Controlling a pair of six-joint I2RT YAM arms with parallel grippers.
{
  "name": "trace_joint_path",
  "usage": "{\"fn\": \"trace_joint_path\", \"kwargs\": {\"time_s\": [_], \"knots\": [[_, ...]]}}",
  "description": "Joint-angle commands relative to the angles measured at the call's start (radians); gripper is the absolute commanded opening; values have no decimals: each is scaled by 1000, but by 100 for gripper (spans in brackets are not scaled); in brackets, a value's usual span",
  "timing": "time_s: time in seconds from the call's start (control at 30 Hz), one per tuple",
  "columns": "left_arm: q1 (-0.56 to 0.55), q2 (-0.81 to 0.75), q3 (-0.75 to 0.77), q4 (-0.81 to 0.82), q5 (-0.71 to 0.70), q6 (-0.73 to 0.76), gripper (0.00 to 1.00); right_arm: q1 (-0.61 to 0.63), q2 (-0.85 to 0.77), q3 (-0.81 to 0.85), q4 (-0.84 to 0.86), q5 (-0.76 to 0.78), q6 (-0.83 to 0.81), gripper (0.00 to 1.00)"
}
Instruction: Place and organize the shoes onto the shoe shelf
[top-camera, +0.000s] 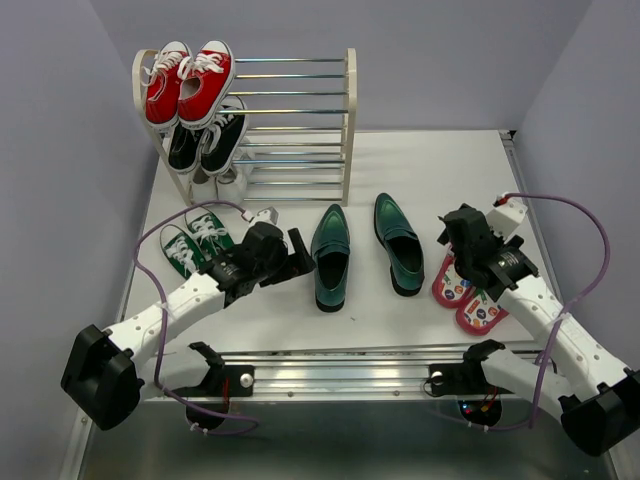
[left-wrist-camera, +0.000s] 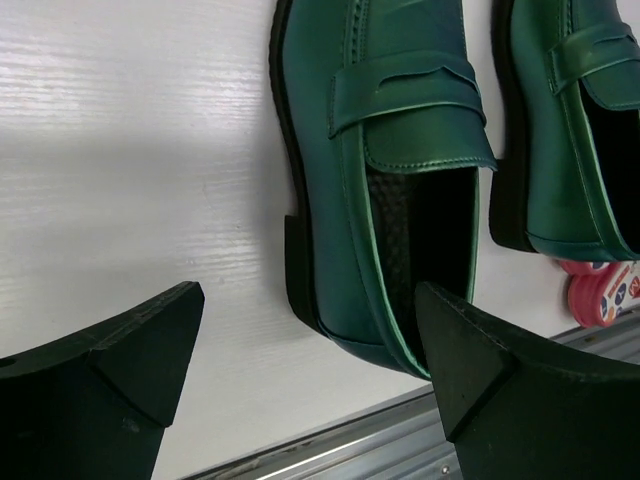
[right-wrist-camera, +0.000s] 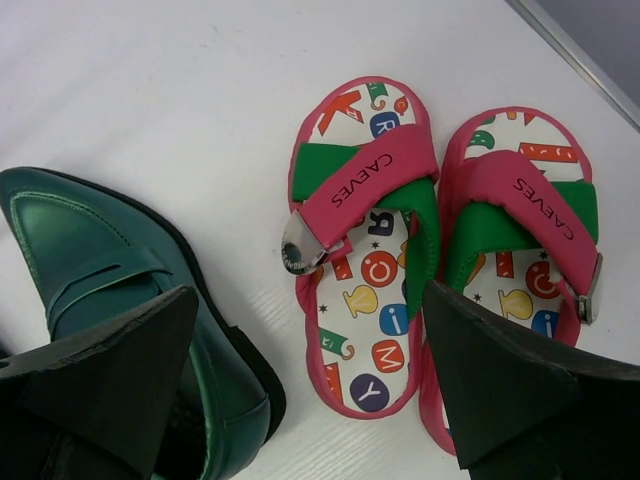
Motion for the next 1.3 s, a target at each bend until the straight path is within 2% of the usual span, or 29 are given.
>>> {"fn": "trace_joint_path", "kwargs": {"time_s": [0.0, 0.27, 0.43, 0.6, 0.87, 1.27], "knots": [[-41, -7, 46, 2, 31, -27, 99, -2, 9, 10, 0, 71, 21, 100], [-188, 74, 164, -125, -33, -11, 99, -2, 74, -19, 92, -53, -102, 100], [-193, 114, 203, -234, -105, -129, 99, -2, 96, -25, 92, -78, -111, 100], [-193, 185, 255, -342, -90, -232, 99, -2, 79, -19, 93, -82, -125, 100], [-193, 263, 255, -341, -35, -257, 96, -2, 65, -39, 118, -101, -139, 100], [-193, 378, 334, -381, -56, -240, 62, -2, 73, -47, 119, -107, -140, 100]]}}
